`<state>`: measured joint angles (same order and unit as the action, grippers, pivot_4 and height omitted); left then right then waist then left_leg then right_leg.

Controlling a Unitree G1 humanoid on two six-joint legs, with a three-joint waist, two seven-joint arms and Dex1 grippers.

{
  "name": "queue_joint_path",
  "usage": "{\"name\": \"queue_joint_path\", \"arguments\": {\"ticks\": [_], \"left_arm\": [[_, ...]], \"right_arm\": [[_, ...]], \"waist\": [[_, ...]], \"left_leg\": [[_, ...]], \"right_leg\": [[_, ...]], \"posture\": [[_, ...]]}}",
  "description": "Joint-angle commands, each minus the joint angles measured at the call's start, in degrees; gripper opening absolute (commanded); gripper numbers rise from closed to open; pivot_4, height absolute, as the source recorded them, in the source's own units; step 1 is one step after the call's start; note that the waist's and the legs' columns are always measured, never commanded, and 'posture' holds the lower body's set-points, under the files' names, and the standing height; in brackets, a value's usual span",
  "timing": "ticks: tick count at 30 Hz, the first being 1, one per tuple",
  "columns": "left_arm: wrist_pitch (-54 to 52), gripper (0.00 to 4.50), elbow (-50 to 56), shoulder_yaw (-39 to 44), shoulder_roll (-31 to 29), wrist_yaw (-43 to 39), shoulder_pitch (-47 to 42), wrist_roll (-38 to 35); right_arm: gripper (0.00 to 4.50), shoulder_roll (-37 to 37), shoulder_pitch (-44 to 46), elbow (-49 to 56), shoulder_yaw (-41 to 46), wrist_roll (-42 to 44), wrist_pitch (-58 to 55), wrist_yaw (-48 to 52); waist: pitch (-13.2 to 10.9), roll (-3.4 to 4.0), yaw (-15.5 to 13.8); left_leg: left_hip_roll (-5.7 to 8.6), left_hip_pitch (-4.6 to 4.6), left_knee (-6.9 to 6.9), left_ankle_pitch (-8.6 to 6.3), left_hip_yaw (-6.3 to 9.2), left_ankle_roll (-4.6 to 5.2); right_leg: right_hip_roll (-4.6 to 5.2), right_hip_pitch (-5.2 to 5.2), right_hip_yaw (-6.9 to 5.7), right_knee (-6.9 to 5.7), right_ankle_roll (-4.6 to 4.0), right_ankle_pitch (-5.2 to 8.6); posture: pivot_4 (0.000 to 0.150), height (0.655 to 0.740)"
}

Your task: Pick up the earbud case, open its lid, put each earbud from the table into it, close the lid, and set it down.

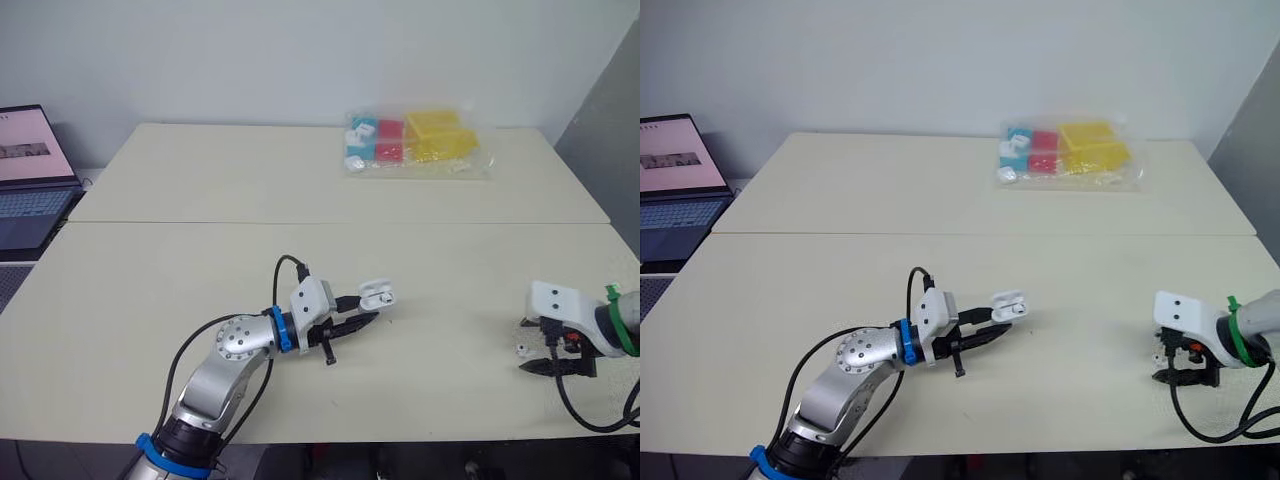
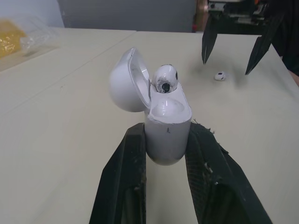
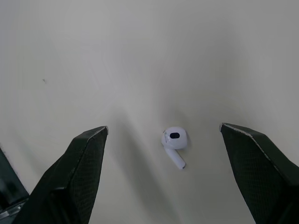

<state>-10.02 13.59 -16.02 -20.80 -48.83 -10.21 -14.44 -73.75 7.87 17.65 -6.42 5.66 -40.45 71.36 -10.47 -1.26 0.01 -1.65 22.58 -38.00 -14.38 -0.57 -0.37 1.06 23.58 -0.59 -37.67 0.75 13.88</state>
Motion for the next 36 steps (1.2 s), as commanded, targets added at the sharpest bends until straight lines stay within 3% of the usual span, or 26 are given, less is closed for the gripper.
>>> {"name": "queue_joint_path", "arguments": {"ticks": [1,7,17,27,36], "left_arm": [[1.2,0.78,1.3,-0.3,0.5,0.5,-0.1,0.2],[1.7,0.78,1.3,-0.2,0.2,0.5,0.5,0.4],[1.7,0.78,1.4,-0.4,0.6,0.9,0.6,0.7],[2.0,0.78,0.9,-0.4,0.8,0.7,0.3,0.9],[2.4,0.78,0.5,-0.1,0.9,0.6,0.3,1.0]], "right_arm": [[4.0,0.4,4.1,0.0,-3.4,-1.6,-3.6,-0.1],[4.0,1.5,9.3,-3.2,-10.6,-6.2,-4.3,-0.6],[4.0,1.5,9.0,-4.2,-12.0,-8.6,-2.0,0.0],[0.51,0.6,7.7,-3.9,-11.2,-9.4,0.5,1.0],[0.41,1.3,9.0,-3.9,-8.8,-7.6,1.2,1.5]], "waist": [[0.0,0.0,0.0],[0.0,0.0,0.0],[0.0,0.0,0.0],[0.0,-0.01,0.0],[0.0,-0.01,0.0]], "left_leg": [[0.0,0.02,0.0,0.0,0.0,0.0],[-0.01,0.03,0.01,0.0,0.02,0.0],[0.0,0.03,-0.02,0.0,-0.02,0.0],[0.01,-0.05,-0.06,0.0,-0.08,0.0],[0.01,-0.04,-0.06,0.0,-0.07,0.0]], "right_leg": [[0.0,0.02,0.0,0.0,0.0,0.0],[-0.01,0.04,-0.01,0.0,-0.01,0.01],[0.0,0.03,-0.02,0.0,0.0,0.0],[0.01,-0.03,-0.03,0.01,0.01,-0.01],[0.02,-0.03,-0.03,0.02,0.03,-0.02]], "posture": [[0.15,0.74],[0.15,0.74],[0.15,0.74],[0.15,0.74],[0.15,0.74]]}}
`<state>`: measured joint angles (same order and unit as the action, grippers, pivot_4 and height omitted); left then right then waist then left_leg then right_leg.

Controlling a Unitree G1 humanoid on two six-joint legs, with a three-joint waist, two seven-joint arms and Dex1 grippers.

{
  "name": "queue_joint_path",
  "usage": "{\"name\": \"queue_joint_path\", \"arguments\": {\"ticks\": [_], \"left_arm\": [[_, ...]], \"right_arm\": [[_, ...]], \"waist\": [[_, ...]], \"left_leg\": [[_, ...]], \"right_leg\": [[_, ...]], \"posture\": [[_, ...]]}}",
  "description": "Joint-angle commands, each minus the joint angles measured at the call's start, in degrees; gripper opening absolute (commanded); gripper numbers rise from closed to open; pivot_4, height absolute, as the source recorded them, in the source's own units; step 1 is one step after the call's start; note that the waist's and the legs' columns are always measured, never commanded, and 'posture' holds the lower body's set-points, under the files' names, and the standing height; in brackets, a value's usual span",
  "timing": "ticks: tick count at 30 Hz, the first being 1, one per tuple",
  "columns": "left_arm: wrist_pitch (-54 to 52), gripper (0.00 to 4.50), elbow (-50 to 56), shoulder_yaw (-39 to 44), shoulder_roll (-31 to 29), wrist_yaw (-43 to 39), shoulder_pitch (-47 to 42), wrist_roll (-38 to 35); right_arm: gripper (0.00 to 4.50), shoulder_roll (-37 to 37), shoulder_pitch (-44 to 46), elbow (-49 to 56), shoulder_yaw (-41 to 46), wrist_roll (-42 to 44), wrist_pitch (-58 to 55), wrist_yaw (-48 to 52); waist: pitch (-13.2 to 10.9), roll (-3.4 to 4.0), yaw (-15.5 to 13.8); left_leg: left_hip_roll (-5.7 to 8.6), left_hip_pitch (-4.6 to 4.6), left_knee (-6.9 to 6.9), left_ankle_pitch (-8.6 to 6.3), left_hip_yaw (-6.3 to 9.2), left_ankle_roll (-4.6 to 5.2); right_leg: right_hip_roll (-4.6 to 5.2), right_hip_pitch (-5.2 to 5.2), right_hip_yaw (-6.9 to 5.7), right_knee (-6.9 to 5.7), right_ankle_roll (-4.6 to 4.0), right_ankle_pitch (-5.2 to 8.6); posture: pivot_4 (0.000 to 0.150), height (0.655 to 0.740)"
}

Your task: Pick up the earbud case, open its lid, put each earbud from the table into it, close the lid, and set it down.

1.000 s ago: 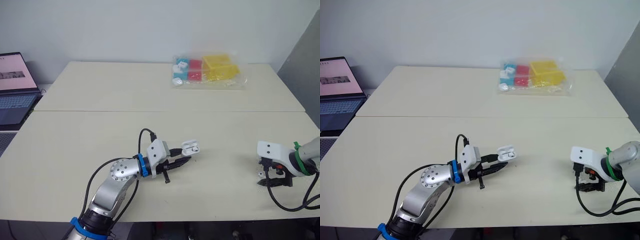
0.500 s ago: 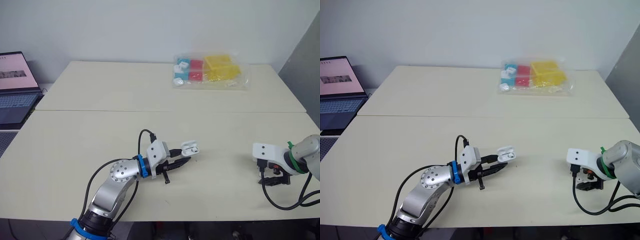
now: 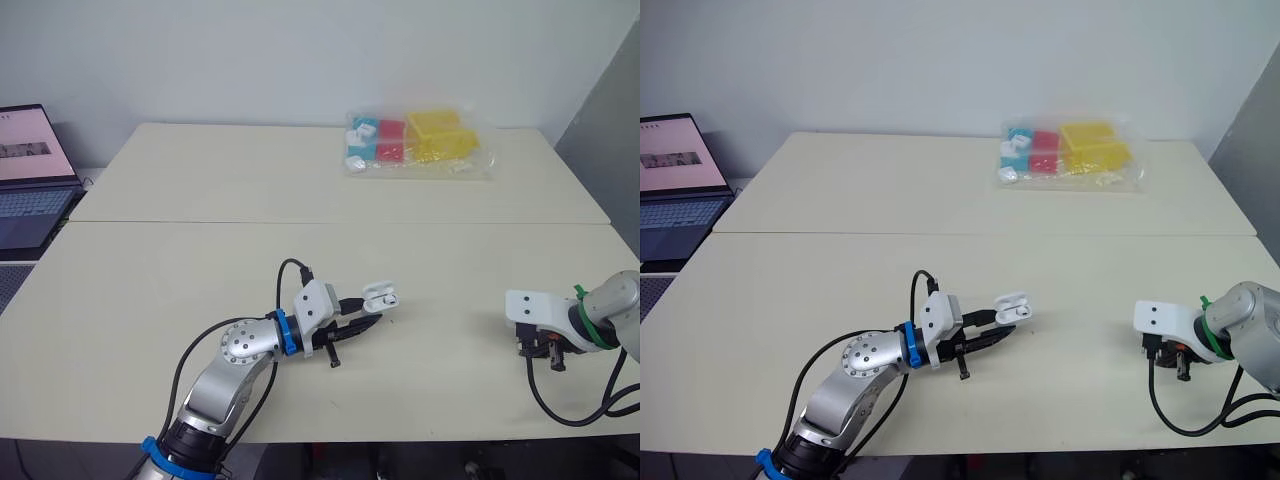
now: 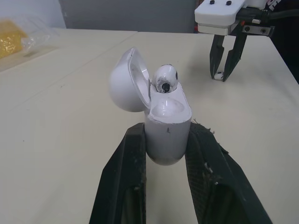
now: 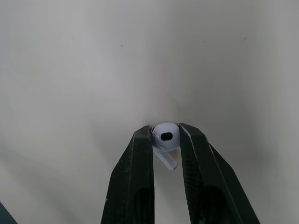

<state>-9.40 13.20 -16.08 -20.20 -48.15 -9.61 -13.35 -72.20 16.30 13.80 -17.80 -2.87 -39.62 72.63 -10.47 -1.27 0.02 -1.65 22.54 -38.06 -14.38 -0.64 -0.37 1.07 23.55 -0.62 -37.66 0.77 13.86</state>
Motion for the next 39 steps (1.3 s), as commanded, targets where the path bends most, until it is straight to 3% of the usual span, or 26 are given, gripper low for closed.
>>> {"name": "queue_joint_path", "arguments": {"ticks": [1,7,14,18,20,26,39], "left_arm": [[1.7,0.78,0.8,0.0,0.3,0.0,-0.4,-0.2],[1.7,0.78,-0.5,1.1,0.6,-0.5,-2.0,-1.2],[2.2,0.78,-1.8,1.5,1.8,-0.5,-3.9,-1.8],[1.6,0.78,-2.9,2.2,3.0,0.5,-6.2,-2.6],[1.7,0.78,-3.4,1.9,3.3,0.2,-7.0,-2.7],[0.8,0.78,-3.8,2.1,4.1,0.6,-8.7,-3.3],[-0.8,0.78,-3.0,3.1,4.0,1.1,-9.2,-3.9]], "right_arm": [[0.41,-0.5,0.8,0.5,3.7,1.8,0.4,0.7],[0.41,1.1,1.2,10.1,18.6,16.1,0.0,4.4],[0.41,10.3,3.9,22.2,30.0,31.8,-13.8,-4.5],[0.41,27.0,6.5,28.7,33.9,40.3,-21.0,-21.2],[0.41,34.7,6.6,30.1,34.2,41.5,-19.7,-27.5],[0.41,47.1,4.7,32.5,30.8,42.1,-17.0,-40.2],[0.41,48.9,-4.0,31.9,19.7,37.8,-5.8,-43.6]], "waist": [[0.0,0.01,0.0],[0.0,0.03,0.0],[0.0,0.01,-0.1],[0.0,-0.1,0.0],[0.0,-0.07,0.0],[0.0,-0.05,0.0],[0.0,-0.04,0.1]], "left_leg": [[0.0,0.0,0.0,0.0,-0.01,0.0],[-0.02,0.06,0.06,0.0,0.02,0.0],[0.0,0.18,0.04,0.0,0.15,0.0],[-0.02,0.16,0.0,0.0,0.12,0.0],[-0.02,0.17,0.0,0.0,0.21,0.0],[0.0,0.25,0.02,0.0,0.17,0.0],[-0.02,0.26,0.05,0.01,0.23,0.0]], "right_leg": [[0.0,0.0,0.01,0.0,0.0,0.0],[-0.05,0.1,0.0,-0.03,0.03,-0.02],[-0.03,0.08,0.0,0.0,0.03,-0.02],[-0.04,0.07,0.03,0.0,0.06,-0.04],[-0.08,0.08,-0.01,-0.06,0.06,-0.05],[-0.05,0.12,0.02,-0.02,0.06,-0.04],[-0.1,0.17,-0.01,-0.06,0.04,-0.03]], "posture": [[0.15,0.74],[0.15,0.74],[0.15,0.74],[0.15,0.74],[0.15,0.74],[0.15,0.74],[0.15,0.74]]}}
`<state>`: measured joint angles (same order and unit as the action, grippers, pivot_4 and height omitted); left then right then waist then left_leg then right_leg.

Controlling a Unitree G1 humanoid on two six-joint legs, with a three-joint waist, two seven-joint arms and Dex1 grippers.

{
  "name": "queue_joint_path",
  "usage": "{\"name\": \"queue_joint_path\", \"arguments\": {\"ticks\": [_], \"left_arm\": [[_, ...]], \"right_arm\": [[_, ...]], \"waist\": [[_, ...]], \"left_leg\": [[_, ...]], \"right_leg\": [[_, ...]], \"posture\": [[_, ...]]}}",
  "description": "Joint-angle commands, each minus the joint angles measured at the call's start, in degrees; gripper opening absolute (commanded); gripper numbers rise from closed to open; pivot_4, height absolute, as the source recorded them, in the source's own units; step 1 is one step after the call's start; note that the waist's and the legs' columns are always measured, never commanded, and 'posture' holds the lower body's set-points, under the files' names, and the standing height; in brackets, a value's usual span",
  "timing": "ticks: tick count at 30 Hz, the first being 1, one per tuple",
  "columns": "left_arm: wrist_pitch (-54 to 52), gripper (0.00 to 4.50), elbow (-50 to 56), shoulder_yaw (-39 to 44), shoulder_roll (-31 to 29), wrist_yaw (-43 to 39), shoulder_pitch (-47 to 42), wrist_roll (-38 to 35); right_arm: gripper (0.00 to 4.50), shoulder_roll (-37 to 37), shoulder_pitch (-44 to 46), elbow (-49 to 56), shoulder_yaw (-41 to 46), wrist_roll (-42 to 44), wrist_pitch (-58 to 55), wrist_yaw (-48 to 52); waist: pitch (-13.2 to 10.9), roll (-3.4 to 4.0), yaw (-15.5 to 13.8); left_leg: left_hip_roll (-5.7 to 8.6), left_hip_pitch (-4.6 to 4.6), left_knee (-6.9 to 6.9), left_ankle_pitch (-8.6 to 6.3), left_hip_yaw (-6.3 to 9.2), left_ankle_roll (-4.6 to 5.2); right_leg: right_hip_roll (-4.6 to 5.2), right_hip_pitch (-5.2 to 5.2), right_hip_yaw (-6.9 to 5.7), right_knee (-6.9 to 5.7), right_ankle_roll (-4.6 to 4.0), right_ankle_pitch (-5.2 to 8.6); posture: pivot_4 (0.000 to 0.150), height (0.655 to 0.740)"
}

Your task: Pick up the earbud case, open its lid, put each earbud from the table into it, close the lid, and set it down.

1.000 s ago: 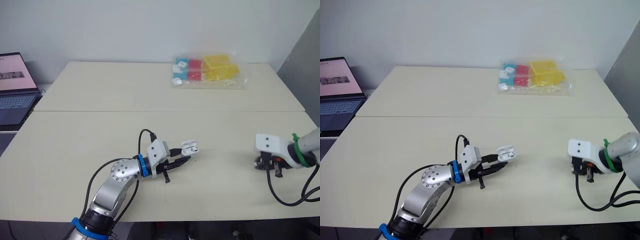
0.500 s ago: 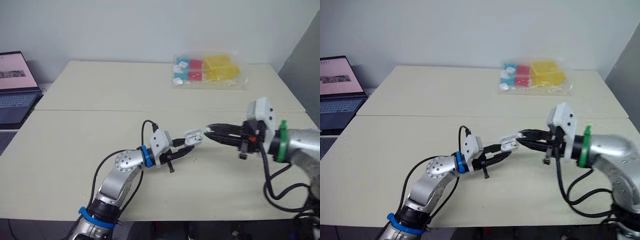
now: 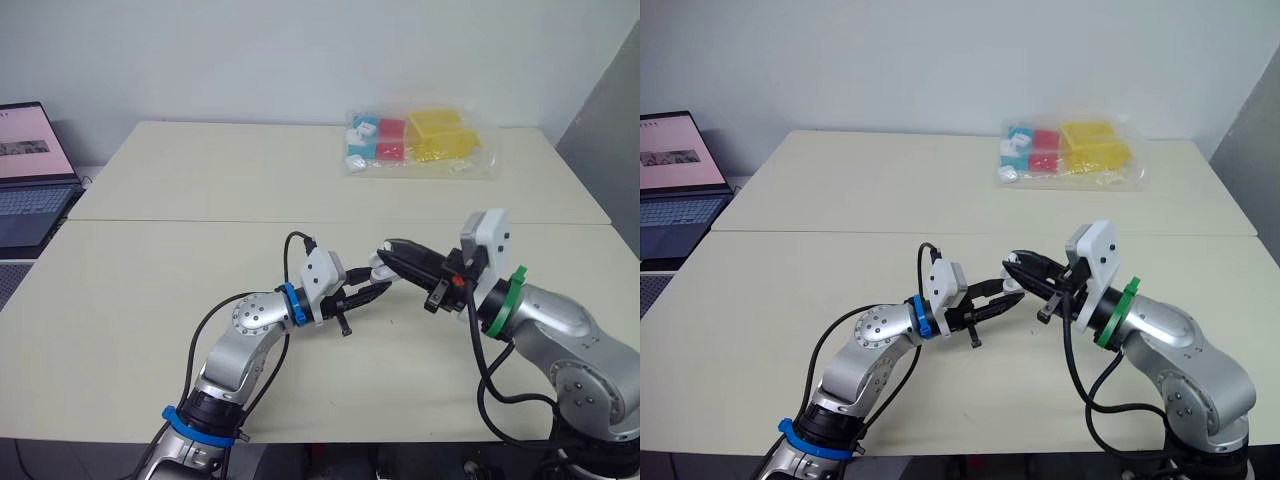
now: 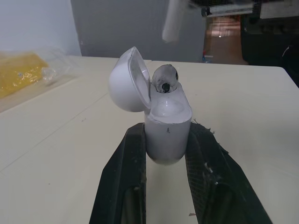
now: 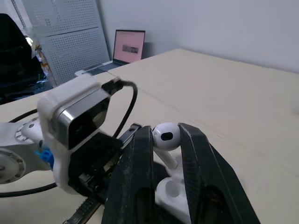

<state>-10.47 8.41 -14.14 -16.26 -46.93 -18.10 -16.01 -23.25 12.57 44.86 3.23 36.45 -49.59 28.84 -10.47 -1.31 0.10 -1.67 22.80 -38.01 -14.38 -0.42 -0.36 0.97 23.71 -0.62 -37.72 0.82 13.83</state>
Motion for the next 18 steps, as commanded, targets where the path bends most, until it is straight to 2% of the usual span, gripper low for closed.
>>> {"name": "queue_joint_path", "arguments": {"ticks": [1,9,18], "left_arm": [[0.3,0.78,1.7,1.2,0.1,-0.1,-0.8,-1.3],[0.0,0.78,2.1,1.6,-0.5,-0.2,-0.6,-1.3],[-0.1,0.78,2.6,1.5,-1.1,-0.3,-0.3,-1.2]], "right_arm": [[0.41,-0.1,-0.6,0.3,-1.9,-1.9,5.0,0.3],[0.41,-1.1,-2.4,-4.2,-5.8,-6.2,12.2,1.9],[0.41,-0.2,-1.8,-6.2,-7.0,-7.5,14.9,1.1]], "waist": [[0.0,0.0,0.0],[0.0,0.0,0.0],[0.0,0.0,0.0]], "left_leg": [[0.0,0.0,0.0,0.0,-0.01,0.0],[0.0,0.01,-0.01,0.0,-0.04,0.0],[-0.01,0.01,-0.01,0.0,-0.03,0.0]], "right_leg": [[0.0,0.0,0.01,0.0,0.0,0.0],[0.01,0.02,0.03,0.0,0.0,0.0],[0.01,0.02,0.02,0.01,0.0,0.0]], "posture": [[0.15,0.74],[0.15,0.74],[0.15,0.74]]}}
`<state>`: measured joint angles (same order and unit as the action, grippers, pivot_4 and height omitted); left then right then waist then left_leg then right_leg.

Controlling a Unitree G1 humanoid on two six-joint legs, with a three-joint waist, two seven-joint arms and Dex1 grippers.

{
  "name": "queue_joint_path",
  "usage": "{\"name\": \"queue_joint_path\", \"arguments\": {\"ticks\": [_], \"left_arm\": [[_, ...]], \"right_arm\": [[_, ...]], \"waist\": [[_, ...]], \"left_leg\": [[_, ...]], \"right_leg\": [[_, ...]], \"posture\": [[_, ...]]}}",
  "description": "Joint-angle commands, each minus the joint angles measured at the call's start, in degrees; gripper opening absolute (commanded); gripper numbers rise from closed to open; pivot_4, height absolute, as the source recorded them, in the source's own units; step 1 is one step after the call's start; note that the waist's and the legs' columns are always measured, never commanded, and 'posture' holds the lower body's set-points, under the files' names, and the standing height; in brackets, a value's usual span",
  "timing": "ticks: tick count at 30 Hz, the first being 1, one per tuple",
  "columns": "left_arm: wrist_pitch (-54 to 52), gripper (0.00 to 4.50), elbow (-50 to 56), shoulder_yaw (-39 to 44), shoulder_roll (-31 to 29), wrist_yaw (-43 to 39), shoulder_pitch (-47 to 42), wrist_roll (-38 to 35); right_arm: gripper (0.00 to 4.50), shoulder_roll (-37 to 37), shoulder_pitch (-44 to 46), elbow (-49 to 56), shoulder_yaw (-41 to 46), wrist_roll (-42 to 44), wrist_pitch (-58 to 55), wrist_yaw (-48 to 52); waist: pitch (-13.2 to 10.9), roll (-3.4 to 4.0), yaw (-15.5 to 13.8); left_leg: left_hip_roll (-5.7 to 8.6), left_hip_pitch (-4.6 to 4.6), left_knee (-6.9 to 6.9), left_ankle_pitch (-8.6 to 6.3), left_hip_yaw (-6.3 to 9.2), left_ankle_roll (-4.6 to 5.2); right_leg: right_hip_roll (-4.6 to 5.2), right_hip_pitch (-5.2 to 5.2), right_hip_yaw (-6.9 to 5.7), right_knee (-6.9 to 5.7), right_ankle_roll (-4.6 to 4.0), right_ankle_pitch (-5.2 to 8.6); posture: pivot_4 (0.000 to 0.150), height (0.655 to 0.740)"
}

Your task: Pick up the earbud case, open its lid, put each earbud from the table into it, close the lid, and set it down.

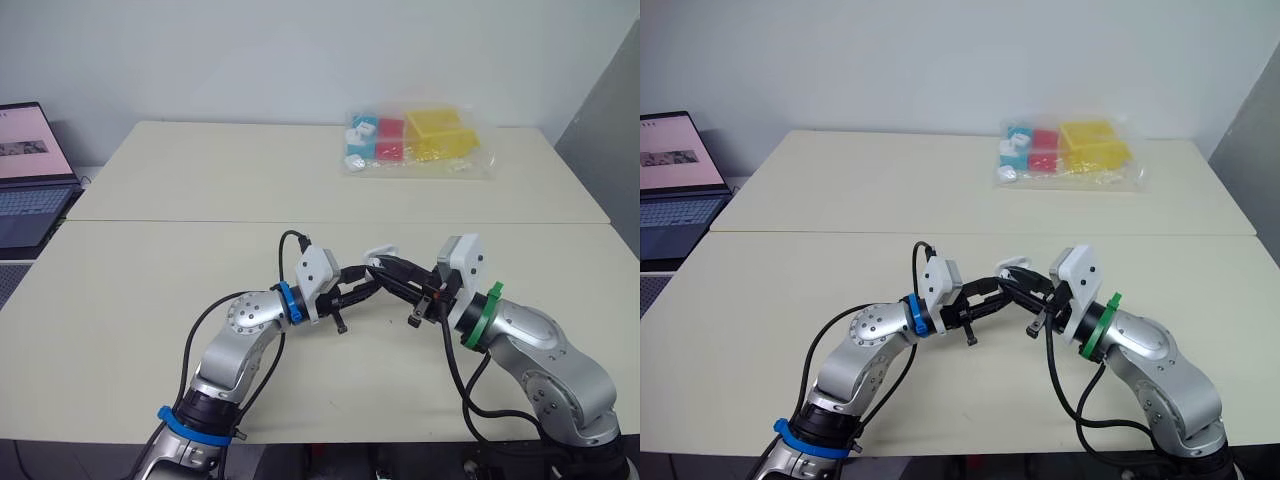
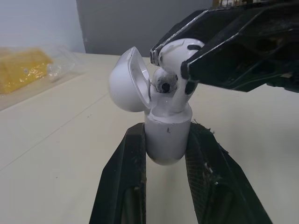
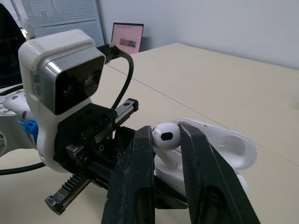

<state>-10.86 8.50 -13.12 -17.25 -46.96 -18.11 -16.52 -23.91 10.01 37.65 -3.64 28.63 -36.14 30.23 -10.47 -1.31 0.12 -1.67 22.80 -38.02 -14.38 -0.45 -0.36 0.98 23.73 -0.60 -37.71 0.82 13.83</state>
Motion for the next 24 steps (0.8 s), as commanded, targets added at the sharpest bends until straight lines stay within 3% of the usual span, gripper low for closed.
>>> {"name": "queue_joint_path", "arguments": {"ticks": [1,24], "left_arm": [[0.3,0.78,2.6,0.5,-0.1,-0.2,-0.2,-0.7],[0.8,0.78,2.8,0.1,-0.3,-0.3,0.8,-0.7]], "right_arm": [[0.41,0.5,0.9,0.8,-0.2,0.1,1.6,-0.3],[0.41,1.3,1.2,-1.1,-2.8,-0.7,0.8,-1.6]], "waist": [[0.0,0.0,0.0],[0.0,0.0,0.0]], "left_leg": [[0.0,0.0,0.0,0.0,0.0,0.0],[0.0,0.02,0.02,0.0,-0.01,0.0]], "right_leg": [[0.0,0.0,0.0,0.0,0.0,0.0],[0.01,0.02,0.01,0.02,0.0,0.0]], "posture": [[0.15,0.74],[0.15,0.74]]}}
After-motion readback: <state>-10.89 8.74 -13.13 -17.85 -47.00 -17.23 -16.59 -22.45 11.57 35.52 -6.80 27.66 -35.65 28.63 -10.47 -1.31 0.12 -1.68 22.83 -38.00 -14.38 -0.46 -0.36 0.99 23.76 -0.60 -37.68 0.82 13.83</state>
